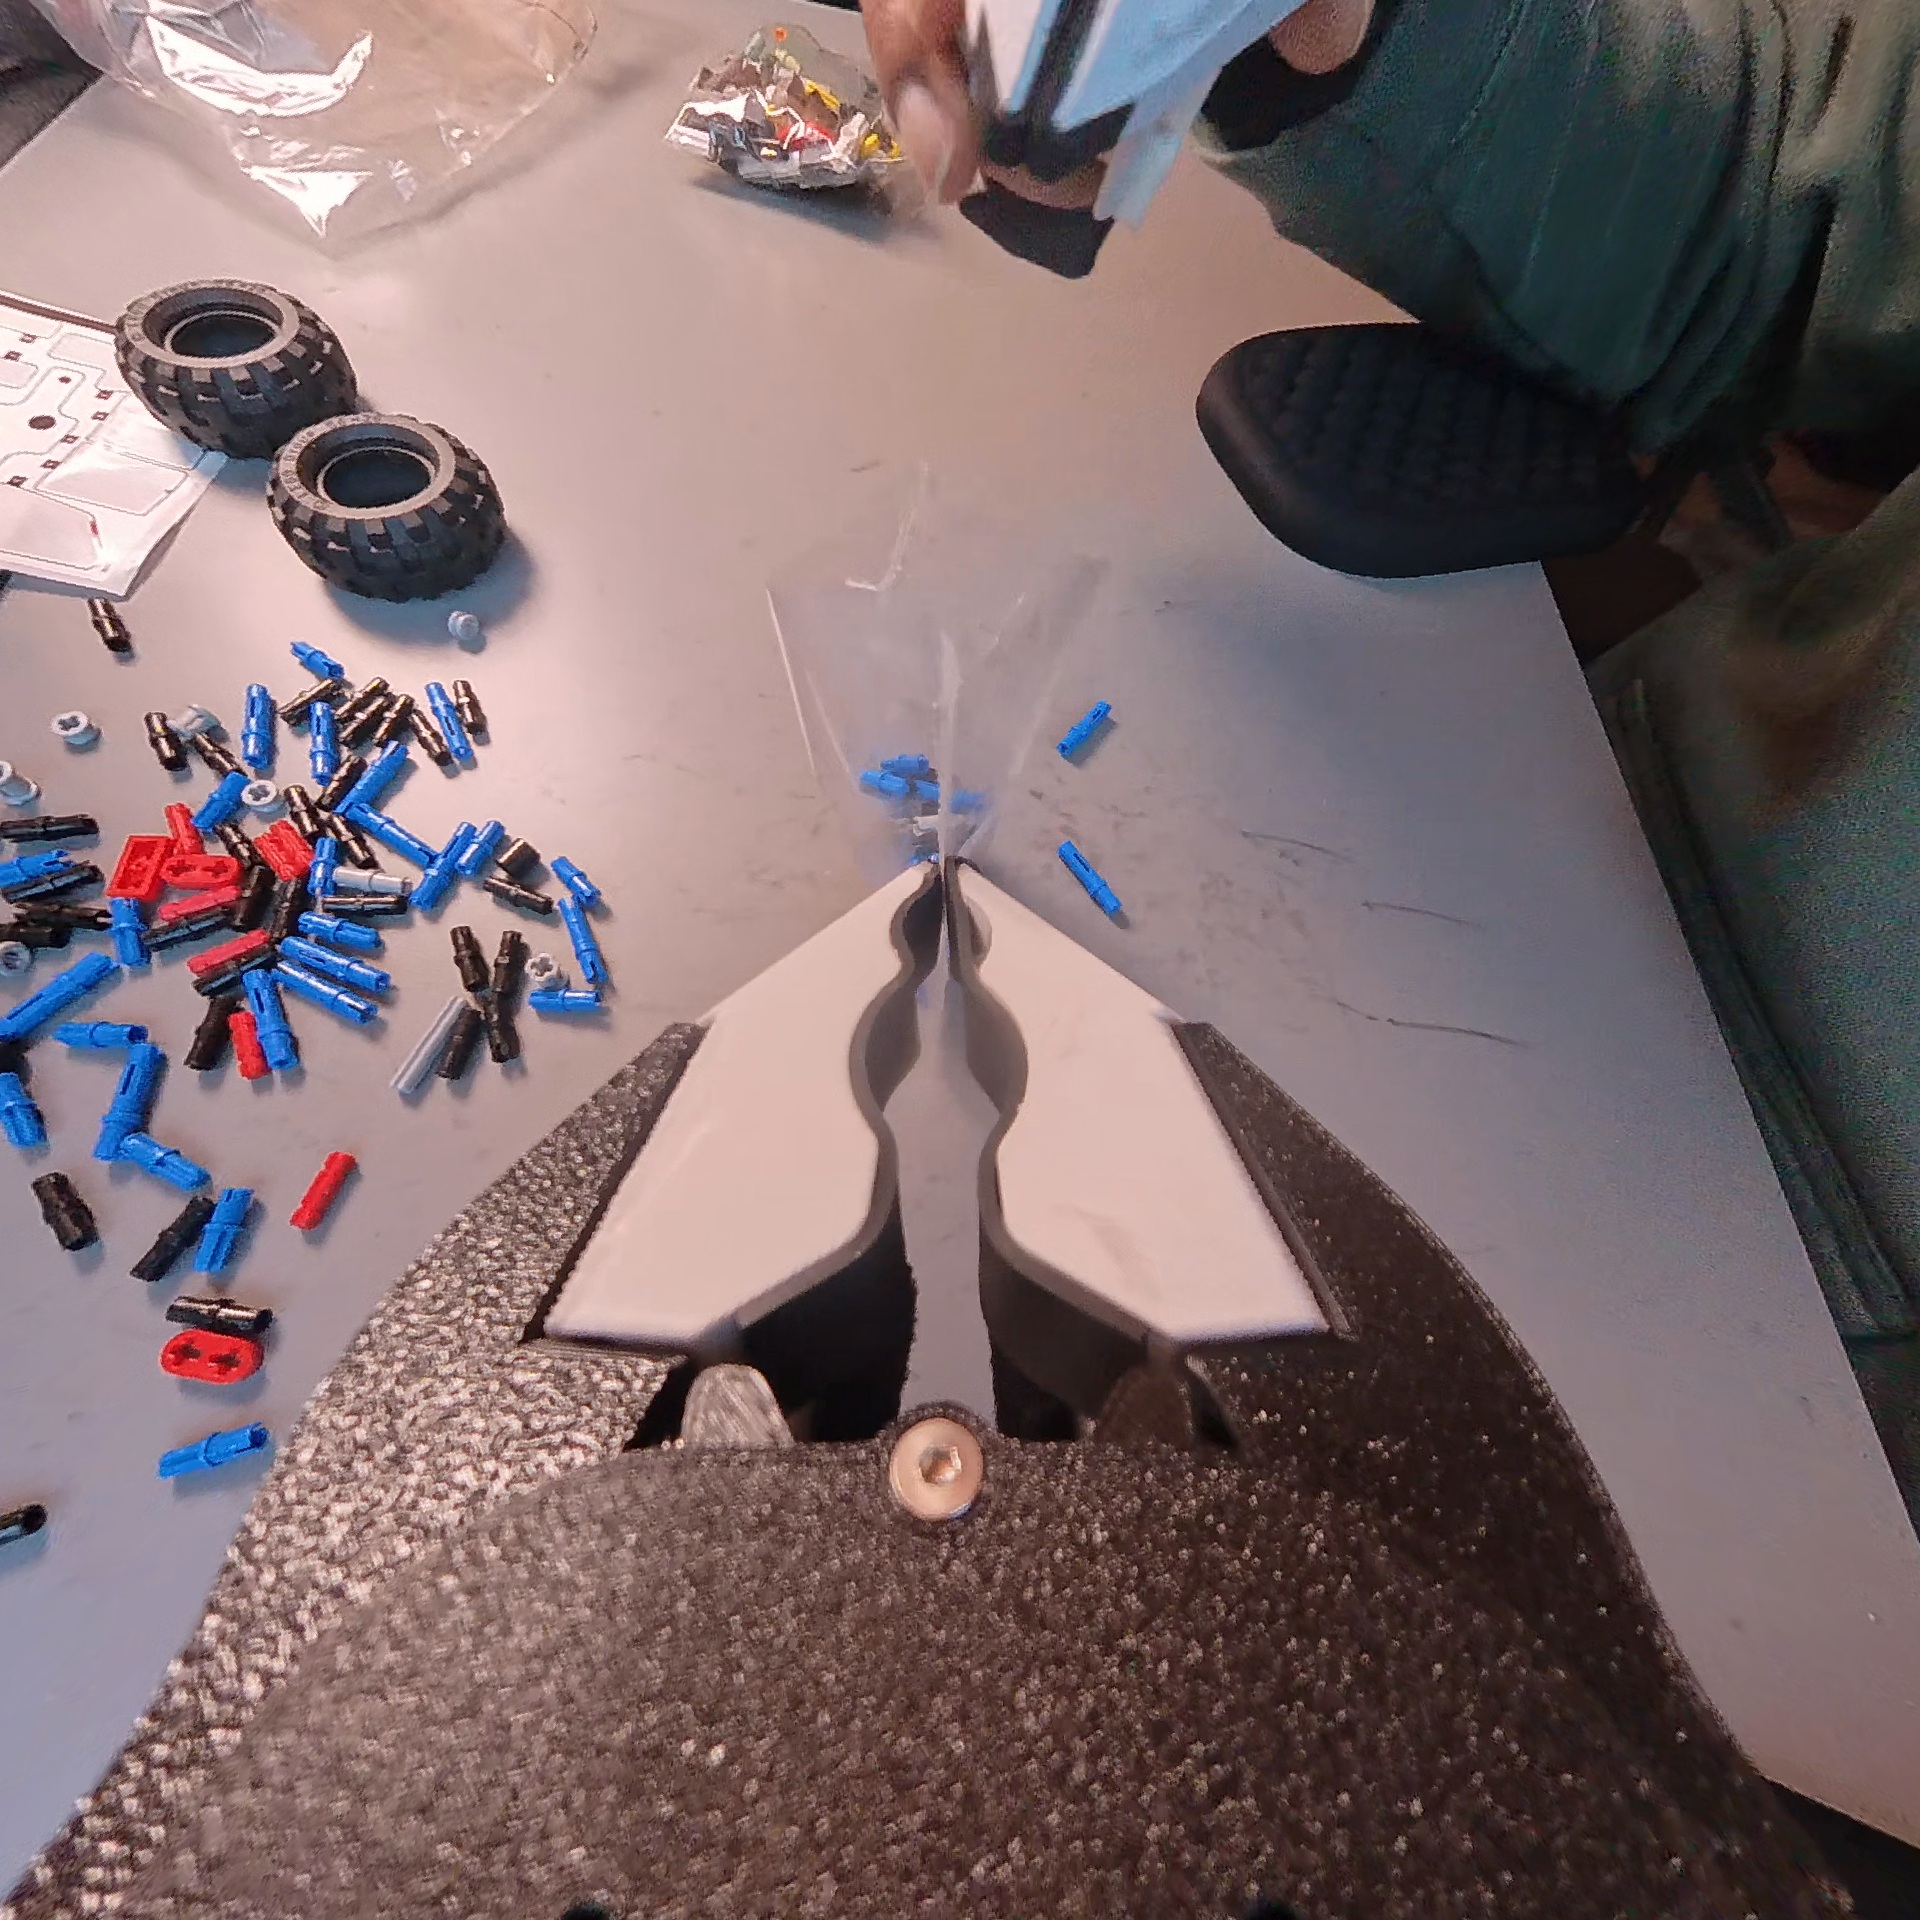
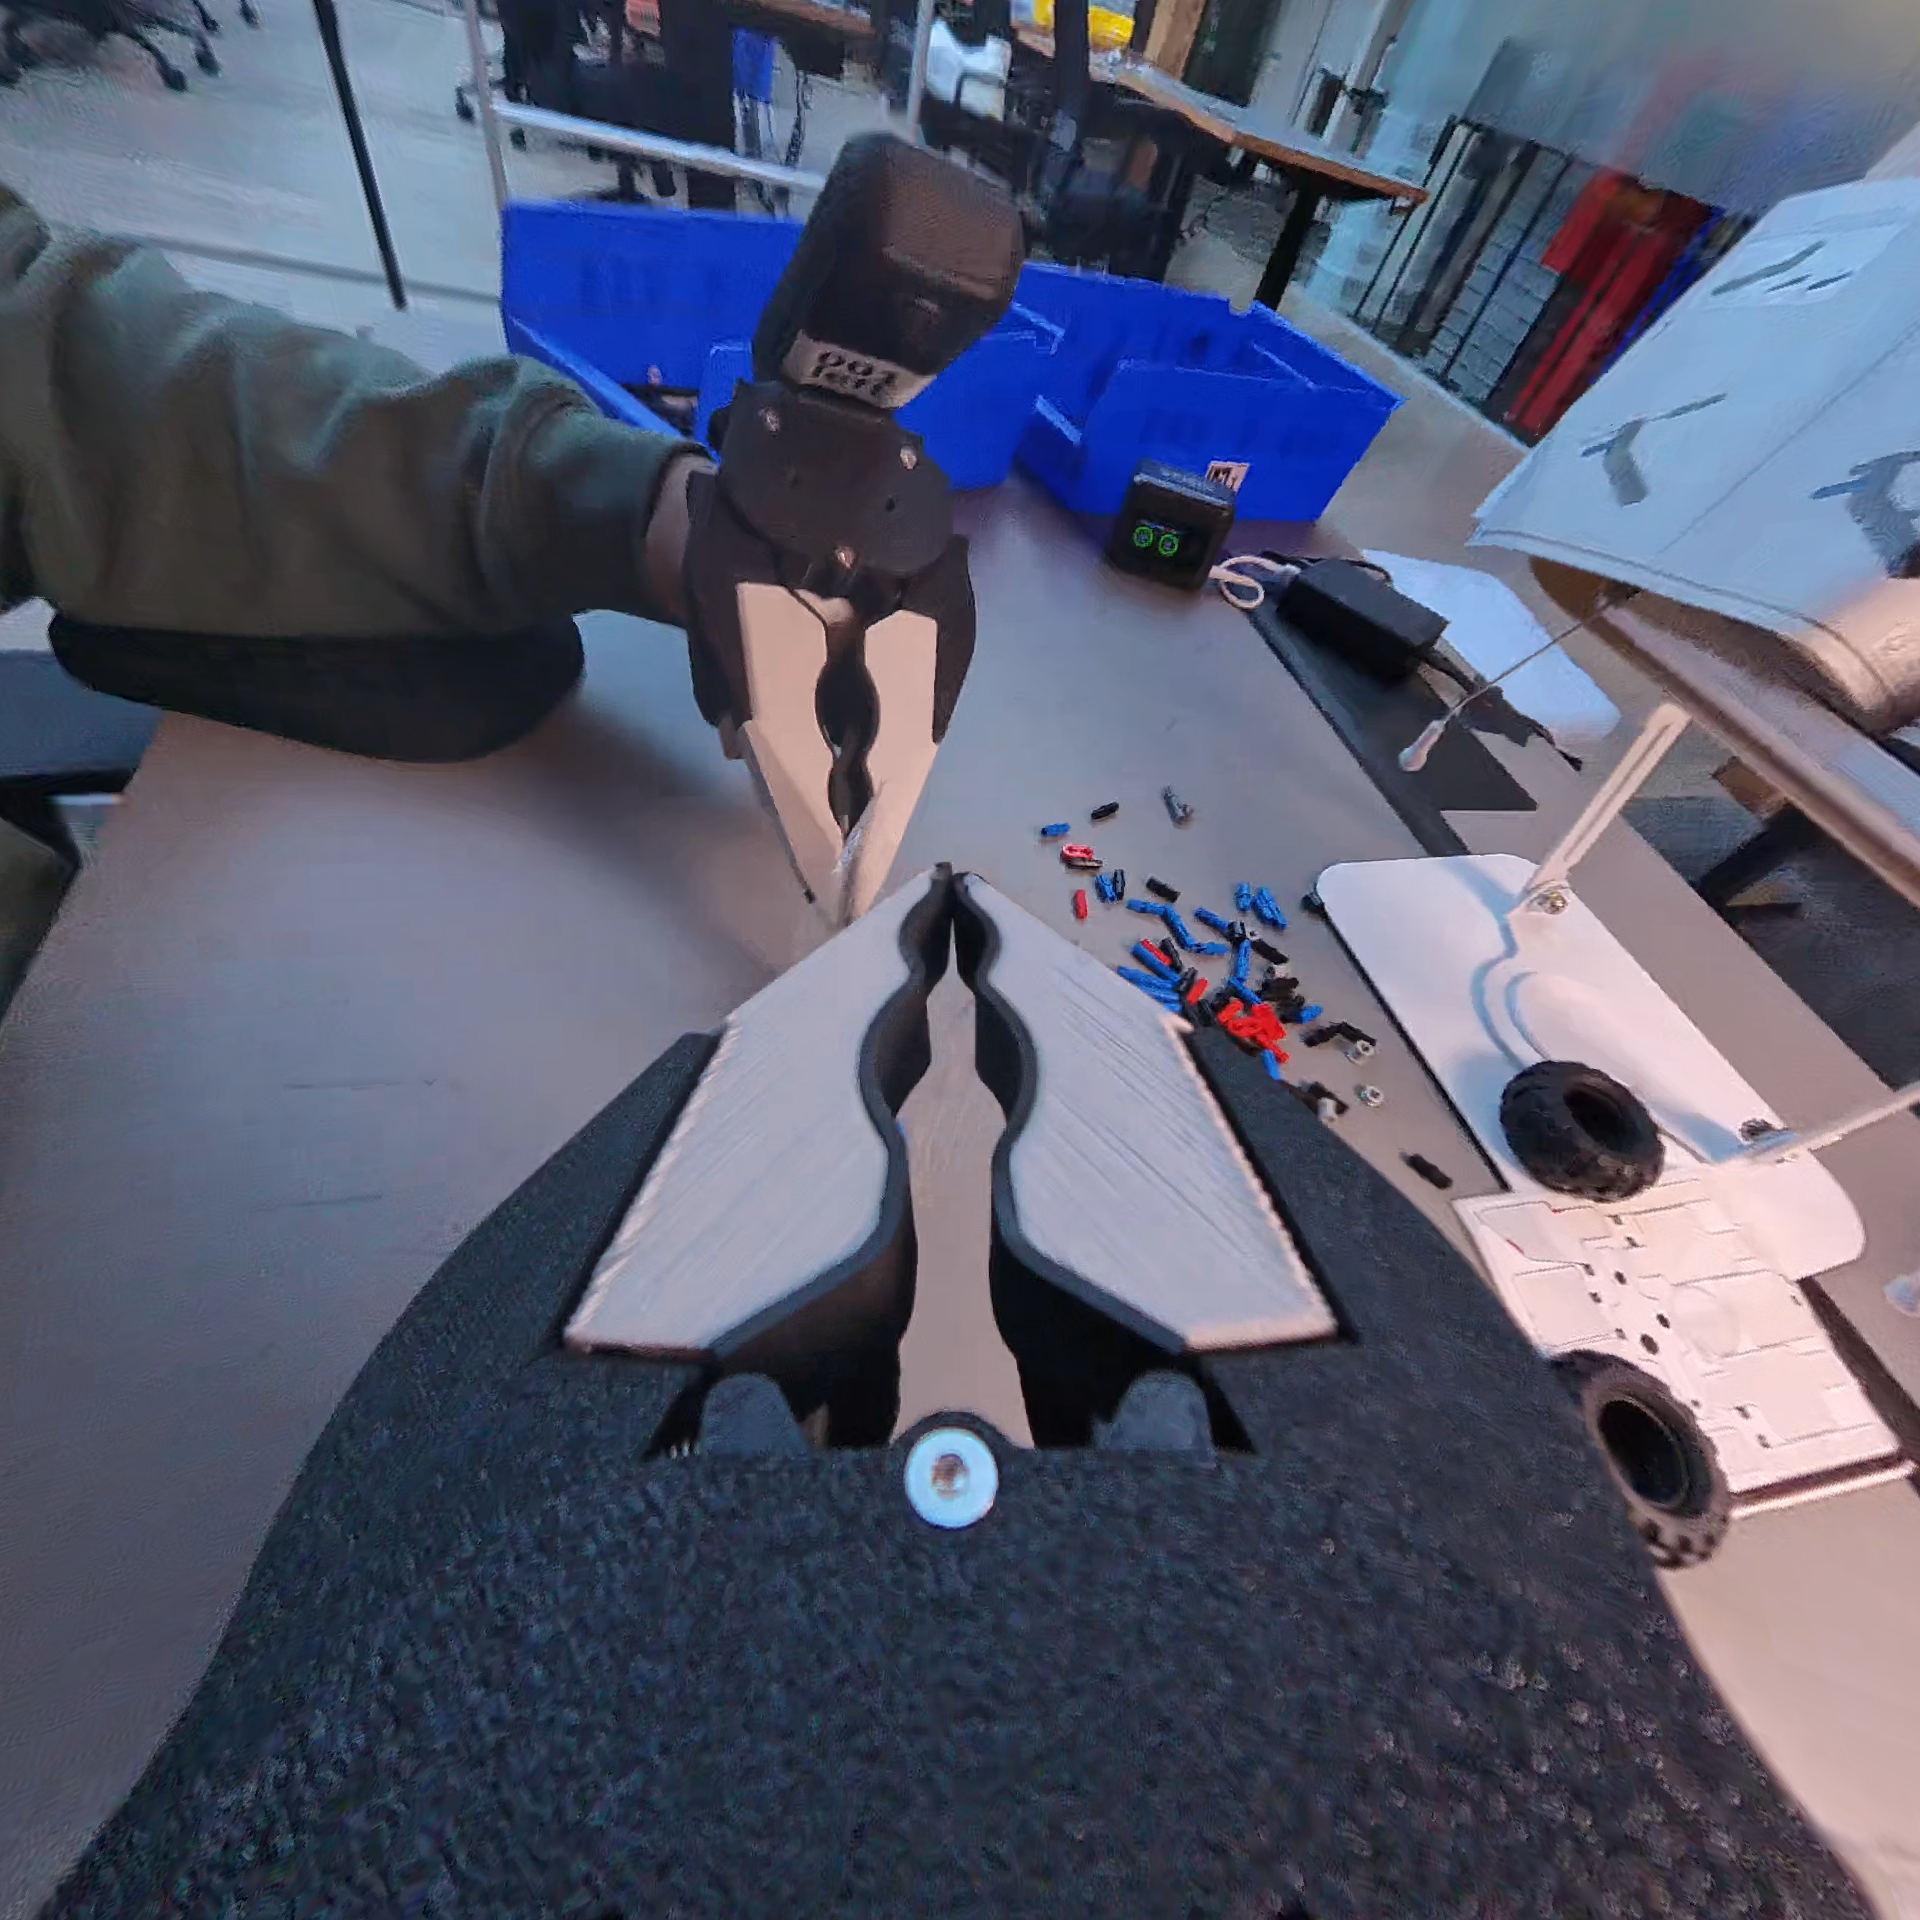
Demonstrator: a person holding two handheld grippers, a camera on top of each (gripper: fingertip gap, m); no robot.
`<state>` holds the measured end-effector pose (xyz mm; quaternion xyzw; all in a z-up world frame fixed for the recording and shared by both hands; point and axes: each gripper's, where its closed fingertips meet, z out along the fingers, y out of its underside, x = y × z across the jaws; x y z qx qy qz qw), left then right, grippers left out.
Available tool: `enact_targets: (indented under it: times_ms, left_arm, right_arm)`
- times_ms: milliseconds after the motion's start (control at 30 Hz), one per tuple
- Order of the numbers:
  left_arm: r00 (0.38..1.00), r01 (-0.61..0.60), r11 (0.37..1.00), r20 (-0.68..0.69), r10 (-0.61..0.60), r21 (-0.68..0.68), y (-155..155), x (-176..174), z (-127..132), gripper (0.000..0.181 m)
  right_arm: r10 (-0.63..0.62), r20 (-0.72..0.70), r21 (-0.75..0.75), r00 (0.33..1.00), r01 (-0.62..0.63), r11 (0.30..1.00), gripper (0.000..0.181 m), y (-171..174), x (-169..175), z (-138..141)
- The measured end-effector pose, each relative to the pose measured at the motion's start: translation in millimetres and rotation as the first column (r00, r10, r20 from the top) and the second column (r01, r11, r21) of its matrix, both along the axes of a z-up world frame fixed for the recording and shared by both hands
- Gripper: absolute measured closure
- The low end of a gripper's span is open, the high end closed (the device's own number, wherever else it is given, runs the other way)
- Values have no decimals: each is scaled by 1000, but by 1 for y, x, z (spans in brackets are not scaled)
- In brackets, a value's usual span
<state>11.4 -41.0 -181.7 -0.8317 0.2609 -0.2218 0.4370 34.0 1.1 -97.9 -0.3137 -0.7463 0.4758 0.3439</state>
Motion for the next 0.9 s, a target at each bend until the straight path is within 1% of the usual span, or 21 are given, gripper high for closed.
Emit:
enact_targets:
  times_ms: [67, 100, 133, 200, 267, 300, 333, 367, 433, 500, 567, 633, 667, 700, 733, 800, 900]
  left_arm:
    - [1000, -2, 1000, 1, 3, -4, 0, 0, -1, 181]
    - [1000, -5, 1000, 1, 5, -4, 0, -1, -1, 181]
    - [1000, -7, 1000, 0, 7, -4, 0, -2, -1, 181]
    - [1000, -11, 1000, 2, 11, -3, -1, -4, -1, 181]
    - [1000, -23, 1000, -2, 23, -6, 0, -8, -2, 181]
    - [999, -35, 999, -5, 35, -7, 1, -11, -2, 181]
    - [999, -45, 999, -4, 45, -9, 1, -14, -2, 181]
    - [999, -55, 998, -1, 55, -11, 1, -16, -2, 181]
    - [997, -72, 997, 2, 72, -11, 2, -21, -1, 181]
    - [996, -84, 996, 0, 84, -13, 2, -24, -2, 181]
    - [996, -90, 996, -4, 90, -17, 2, -26, -3, 181]
    - [996, -93, 996, -3, 93, -18, 2, -25, -3, 181]
    - [996, -94, 995, -5, 94, -18, 2, -25, -3, 181]
    - [995, -95, 995, -7, 95, -16, 2, -25, -2, 181]
    - [996, -93, 996, -6, 93, -15, 1, -24, -2, 181]
    - [996, -89, 996, -6, 89, -12, 1, -22, -2, 181]
    - [997, -79, 997, -5, 79, -10, -1, -19, -1, 181]
  right_arm:
    - [-26, 20, 86, 999, 24, 996, 181, 1, -14, -7]
    - [-18, 41, 99, 999, 14, 995, 181, -1, -17, -11]
    - [4, 72, 96, 997, -11, 995, 180, -5, -17, -15]
    - [47, 127, 109, 991, -61, 992, 168, -10, -14, -22]
    - [107, 198, 121, 974, -133, 984, 164, -14, -2, -30]
    - [127, 269, 127, 955, -166, 978, 163, -14, 8, -38]
    - [122, 352, 146, 928, -183, 972, 159, -12, 17, -49]
    - [99, 436, 184, 894, -196, 963, 156, -8, 27, -64]
    - [68, 558, 237, 827, -237, 942, 153, -7, 45, -94]
    - [39, 635, 268, 771, -267, 926, 156, -10, 57, -121]
    - [-14, 679, 329, 734, -287, 900, 162, -7, 64, -142]
    - [0, 681, 315, 732, -293, 903, 178, -9, 64, -141]
    - [1, 676, 331, 737, -305, 893, 180, -8, 64, -141]
    - [2, 653, 352, 758, -306, 885, 181, -6, 60, -137]
    - [22, 618, 341, 786, -293, 893, 181, -9, 53, -127]
    - [69, 521, 297, 851, -257, 920, 181, -17, 36, -94]
    - [80, 330, 276, 940, -177, 945, 181, -20, 7, -36]
